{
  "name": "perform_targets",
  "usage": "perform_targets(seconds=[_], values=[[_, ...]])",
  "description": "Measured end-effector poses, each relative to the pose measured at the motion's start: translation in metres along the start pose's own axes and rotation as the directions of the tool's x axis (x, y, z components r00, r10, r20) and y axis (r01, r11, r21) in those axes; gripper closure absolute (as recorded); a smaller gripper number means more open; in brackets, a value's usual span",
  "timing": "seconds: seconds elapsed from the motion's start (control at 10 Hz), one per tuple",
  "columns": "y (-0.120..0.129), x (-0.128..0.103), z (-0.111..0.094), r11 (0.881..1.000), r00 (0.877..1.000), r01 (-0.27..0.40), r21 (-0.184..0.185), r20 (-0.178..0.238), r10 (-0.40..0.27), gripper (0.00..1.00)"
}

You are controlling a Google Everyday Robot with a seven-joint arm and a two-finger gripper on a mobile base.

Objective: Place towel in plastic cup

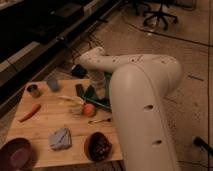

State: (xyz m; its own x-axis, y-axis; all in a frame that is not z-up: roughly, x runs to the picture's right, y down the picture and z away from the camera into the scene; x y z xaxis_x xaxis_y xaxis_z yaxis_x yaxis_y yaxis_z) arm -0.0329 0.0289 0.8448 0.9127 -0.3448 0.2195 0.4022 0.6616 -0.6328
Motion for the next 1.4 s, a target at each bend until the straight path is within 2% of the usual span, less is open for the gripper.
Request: perform_targets(seconds=[0.2, 0.4, 0.5, 0.6, 0.7, 0.8, 0.9, 1.0, 1.1, 1.2, 1.3, 1.4], values=[[0.000, 0.000, 0.000, 1.000, 1.000, 0.015, 0.011, 0.016, -0.015, 0.61], [0.003, -0.016, -0.019, 0.988, 0.991, 0.108, 0.114, 0.065, -0.116, 0.61], [0.004, -0.020, -0.033, 0.975, 0.983, 0.153, 0.162, 0.071, -0.167, 0.61], [0.004, -0.037, -0.047, 0.959, 0.972, 0.202, 0.201, 0.081, -0.222, 0.61], [0.004, -0.069, -0.063, 0.931, 0.949, 0.273, 0.242, 0.091, -0.301, 0.61], [0.006, -0.085, -0.070, 0.913, 0.933, 0.311, 0.264, 0.096, -0.346, 0.61], [0.009, -0.103, -0.079, 0.884, 0.907, 0.364, 0.295, 0.102, -0.408, 0.61], [0.010, -0.118, -0.085, 0.850, 0.869, 0.413, 0.328, 0.138, -0.476, 0.61], [0.011, -0.126, -0.085, 0.826, 0.830, 0.444, 0.347, 0.188, -0.525, 0.61], [0.015, -0.136, -0.087, 0.791, 0.770, 0.480, 0.379, 0.251, -0.587, 0.61], [0.023, -0.149, -0.089, 0.749, 0.705, 0.520, 0.411, 0.289, -0.648, 0.61], [0.030, -0.162, -0.090, 0.718, 0.659, 0.550, 0.428, 0.306, -0.687, 0.61]])
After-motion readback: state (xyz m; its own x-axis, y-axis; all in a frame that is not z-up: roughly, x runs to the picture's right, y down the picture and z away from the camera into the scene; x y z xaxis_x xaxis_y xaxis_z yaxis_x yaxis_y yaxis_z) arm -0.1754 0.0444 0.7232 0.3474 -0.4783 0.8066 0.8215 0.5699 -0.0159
